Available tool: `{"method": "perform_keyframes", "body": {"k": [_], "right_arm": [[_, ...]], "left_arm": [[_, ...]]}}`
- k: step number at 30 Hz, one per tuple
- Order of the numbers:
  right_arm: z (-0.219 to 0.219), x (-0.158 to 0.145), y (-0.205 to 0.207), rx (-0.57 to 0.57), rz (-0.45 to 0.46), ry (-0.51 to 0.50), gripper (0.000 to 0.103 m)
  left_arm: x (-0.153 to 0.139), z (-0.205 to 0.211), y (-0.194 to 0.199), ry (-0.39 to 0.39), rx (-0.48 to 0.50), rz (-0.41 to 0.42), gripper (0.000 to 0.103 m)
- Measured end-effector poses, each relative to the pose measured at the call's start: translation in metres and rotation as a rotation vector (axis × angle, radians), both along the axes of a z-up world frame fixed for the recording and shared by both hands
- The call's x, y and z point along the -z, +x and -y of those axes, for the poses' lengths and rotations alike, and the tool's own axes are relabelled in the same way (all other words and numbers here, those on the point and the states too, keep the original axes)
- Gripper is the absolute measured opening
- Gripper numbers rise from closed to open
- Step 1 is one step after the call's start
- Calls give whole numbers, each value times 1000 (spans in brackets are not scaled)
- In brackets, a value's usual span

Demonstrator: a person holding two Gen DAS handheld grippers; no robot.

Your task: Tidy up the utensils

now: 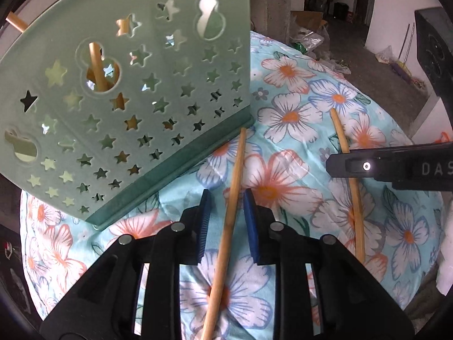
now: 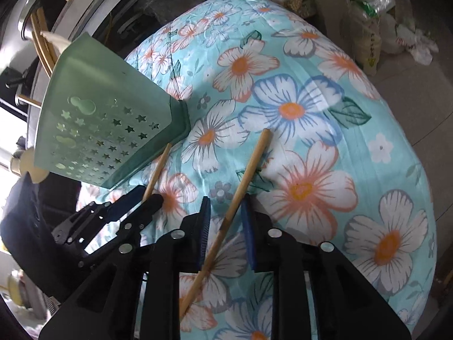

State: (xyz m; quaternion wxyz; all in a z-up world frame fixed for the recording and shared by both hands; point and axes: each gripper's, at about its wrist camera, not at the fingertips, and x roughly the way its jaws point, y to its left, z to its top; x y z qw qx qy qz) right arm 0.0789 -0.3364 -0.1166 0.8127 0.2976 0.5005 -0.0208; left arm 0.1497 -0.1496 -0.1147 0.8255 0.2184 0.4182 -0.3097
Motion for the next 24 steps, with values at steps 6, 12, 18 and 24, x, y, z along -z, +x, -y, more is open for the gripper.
{"method": "perform_keyframes", "body": {"k": [6, 12, 18, 24], "right_arm": [[-4, -1, -10, -15, 0, -23, 15], [-6, 0, -16, -8, -1, -17, 15], [-6, 1, -17, -1, -2, -6, 15], [-5, 1, -15, 4, -4, 7, 15]], "left_arm": [[-1, 5, -11, 13, 11, 24, 9], [3, 12, -17, 9, 4, 20, 9], [4, 12, -17, 12, 5, 21, 9], [4, 13, -17, 12, 6, 20, 9]]}}
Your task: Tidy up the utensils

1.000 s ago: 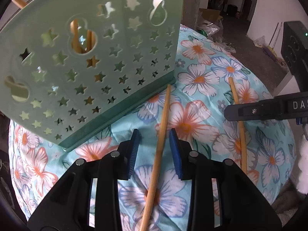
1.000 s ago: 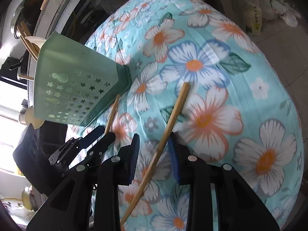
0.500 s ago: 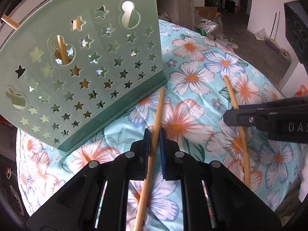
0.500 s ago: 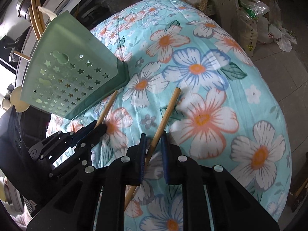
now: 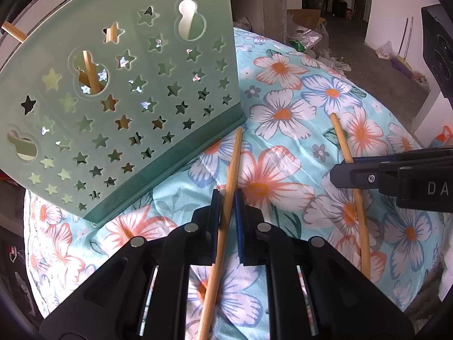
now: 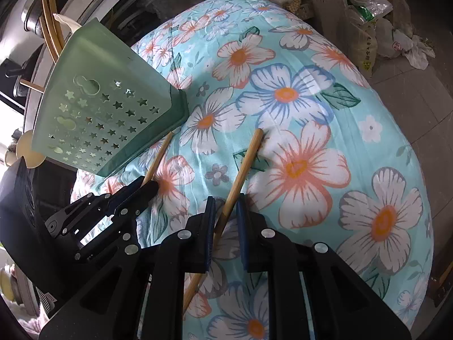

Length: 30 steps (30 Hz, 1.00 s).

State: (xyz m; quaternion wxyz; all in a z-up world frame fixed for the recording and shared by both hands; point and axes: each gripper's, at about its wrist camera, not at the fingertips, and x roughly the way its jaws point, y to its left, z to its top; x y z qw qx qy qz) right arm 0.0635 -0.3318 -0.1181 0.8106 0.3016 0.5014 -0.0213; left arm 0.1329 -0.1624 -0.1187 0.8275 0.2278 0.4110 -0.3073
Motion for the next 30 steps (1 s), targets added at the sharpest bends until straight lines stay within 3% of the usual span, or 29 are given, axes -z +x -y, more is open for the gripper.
{"method": "perform_keyframes", "body": {"k": [30], "right_arm": [[6, 3, -2, 22, 10, 54, 14]], "left_arm": [[3, 2, 9, 1, 12, 1, 9]]}}
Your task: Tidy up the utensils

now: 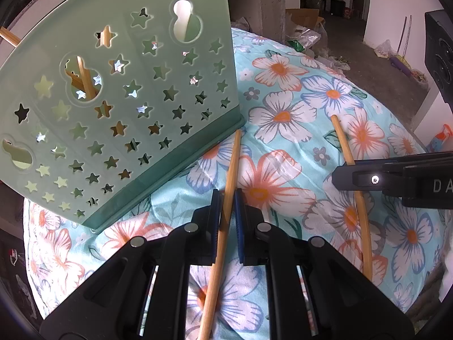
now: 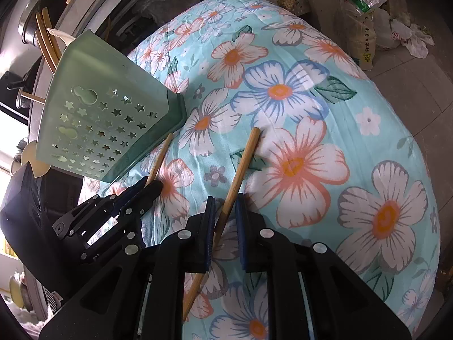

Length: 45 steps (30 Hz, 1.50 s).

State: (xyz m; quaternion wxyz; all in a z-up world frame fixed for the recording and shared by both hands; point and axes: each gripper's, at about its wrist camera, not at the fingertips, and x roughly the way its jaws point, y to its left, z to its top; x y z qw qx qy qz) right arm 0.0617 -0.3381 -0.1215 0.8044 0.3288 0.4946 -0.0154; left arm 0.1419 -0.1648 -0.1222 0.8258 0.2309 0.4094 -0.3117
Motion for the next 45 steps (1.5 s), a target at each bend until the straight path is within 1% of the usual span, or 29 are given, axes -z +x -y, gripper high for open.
{"method": "perform_keyframes", "body": {"k": [29, 33, 35, 40, 44, 45], "right_arm": [[2, 1, 2, 2, -1, 16, 14], [4, 1, 2, 15, 3, 49, 12], [7, 0, 1, 24, 11, 70, 11], [10, -17, -5, 41, 65, 71, 10], [14, -40, -10, 50, 129, 43, 8], [14, -47, -11, 50, 148, 33, 7]], "left_arm": [[1, 4, 1, 7, 6, 11, 9], [-1, 4, 1, 7, 14, 20, 8], [-4, 3, 0, 3, 18, 25, 6], [-21, -7, -4, -44, 21, 20, 6], [-46, -19, -7, -126, 23, 14, 6], [-56, -26, -7, -158, 21, 14, 6]]}}
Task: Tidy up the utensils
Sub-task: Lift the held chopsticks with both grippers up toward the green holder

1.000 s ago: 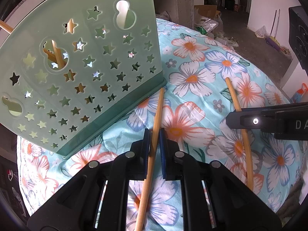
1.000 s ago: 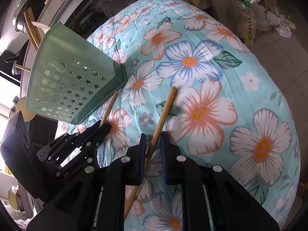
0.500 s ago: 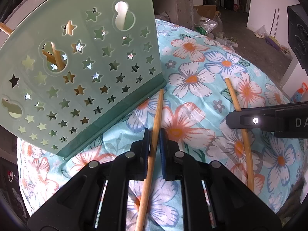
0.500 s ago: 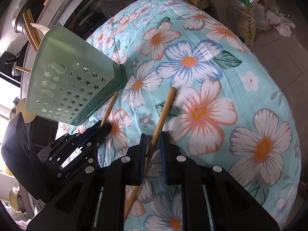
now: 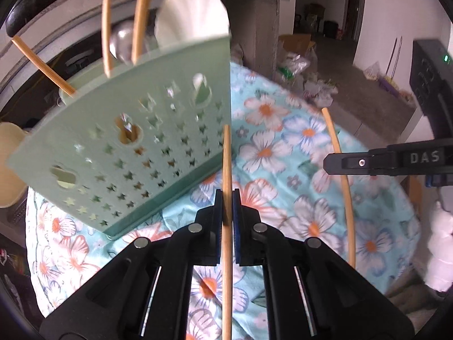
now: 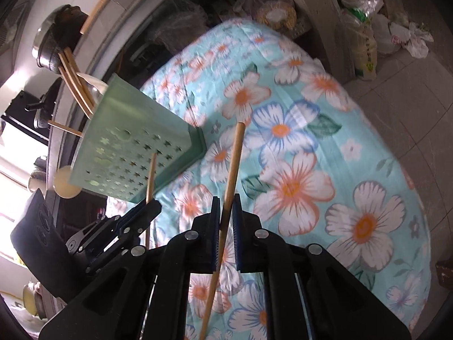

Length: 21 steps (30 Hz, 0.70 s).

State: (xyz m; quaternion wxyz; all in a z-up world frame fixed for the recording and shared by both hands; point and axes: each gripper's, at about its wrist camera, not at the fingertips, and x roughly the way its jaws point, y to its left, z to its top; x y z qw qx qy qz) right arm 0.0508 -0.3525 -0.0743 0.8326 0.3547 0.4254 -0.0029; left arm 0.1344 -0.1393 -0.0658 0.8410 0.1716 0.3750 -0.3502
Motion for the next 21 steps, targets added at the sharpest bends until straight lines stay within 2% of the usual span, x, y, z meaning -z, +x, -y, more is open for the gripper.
{"method": "perform_keyframes", "body": {"k": [6, 16, 21], "right_arm": [[-2, -40, -7, -6, 109, -84, 6], [-7, -87, -18, -31, 232, -152, 6], [-6, -108, -20, -38, 286, -168, 6]], "left_arm": [[-52, -35, -1, -148, -24, 20, 6], [-131, -87, -4, -386, -41, 72, 6], [-182, -109, -4, -523, -53, 168, 6]]}}
